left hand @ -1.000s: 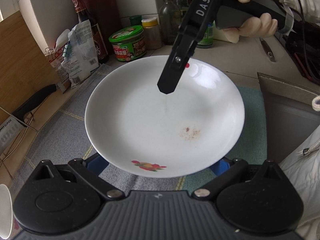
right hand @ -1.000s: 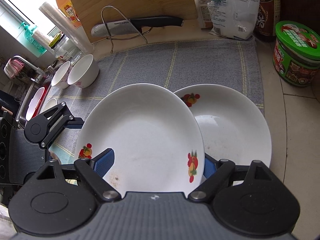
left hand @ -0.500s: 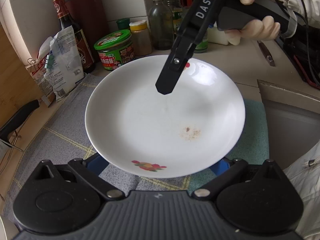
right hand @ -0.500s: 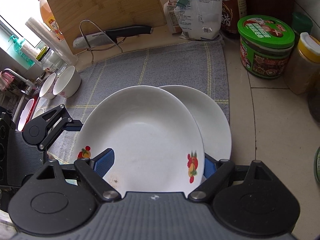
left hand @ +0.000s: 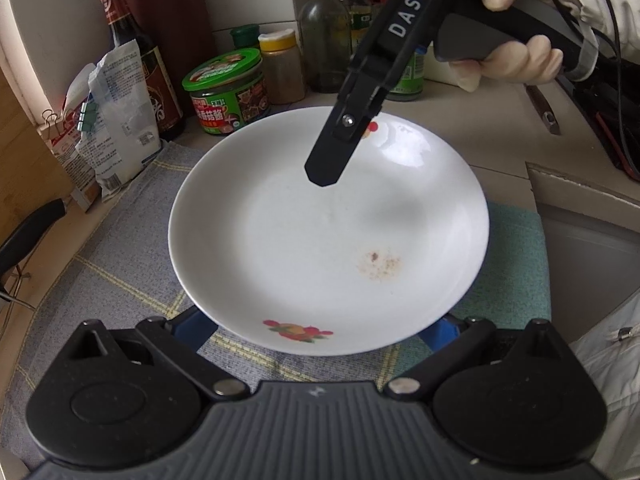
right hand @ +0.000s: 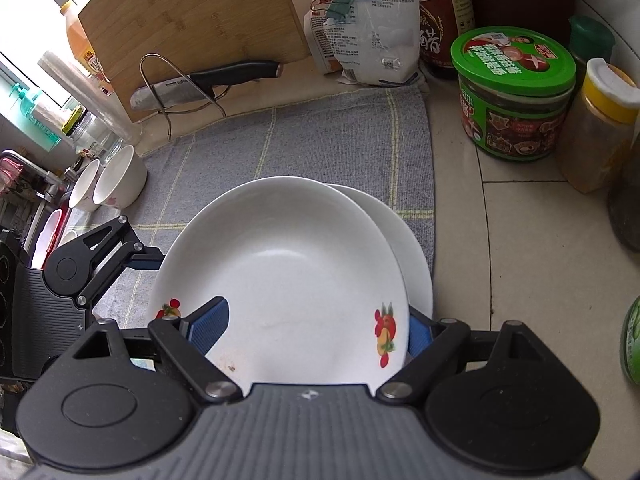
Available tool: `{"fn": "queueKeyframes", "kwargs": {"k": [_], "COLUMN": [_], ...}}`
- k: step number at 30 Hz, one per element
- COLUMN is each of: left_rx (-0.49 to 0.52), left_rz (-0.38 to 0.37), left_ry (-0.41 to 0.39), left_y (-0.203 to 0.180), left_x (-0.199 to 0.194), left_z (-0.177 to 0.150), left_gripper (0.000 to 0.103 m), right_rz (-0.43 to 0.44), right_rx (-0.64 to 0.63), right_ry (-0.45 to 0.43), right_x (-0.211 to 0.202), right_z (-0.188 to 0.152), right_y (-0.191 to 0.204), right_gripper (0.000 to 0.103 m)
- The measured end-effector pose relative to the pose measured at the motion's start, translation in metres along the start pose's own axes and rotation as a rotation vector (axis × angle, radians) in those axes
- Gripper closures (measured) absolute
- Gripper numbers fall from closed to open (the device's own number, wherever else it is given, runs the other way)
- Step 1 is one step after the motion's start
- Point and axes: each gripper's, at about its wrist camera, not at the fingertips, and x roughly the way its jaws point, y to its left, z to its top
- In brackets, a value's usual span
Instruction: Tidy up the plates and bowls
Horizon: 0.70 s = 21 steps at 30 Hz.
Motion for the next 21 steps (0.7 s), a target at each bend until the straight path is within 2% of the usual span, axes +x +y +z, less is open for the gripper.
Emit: {"fn": "queueKeyframes", "kwargs": {"k": [21], "left_rx": [0.037], "left_rz": [-0.014], "left_ry": [0.040], "left_y": [0.0035], "left_x": [0.0030], "left_z": [0.0043], "left_gripper": [0.000], "right_rz": [0.012], "right_rx": [0.028], "right_ry": [0.009], "right_x": [0.0018], "right_z": [-0.0027], "right_y": [-0.0076], "right_gripper": [0.011]}}
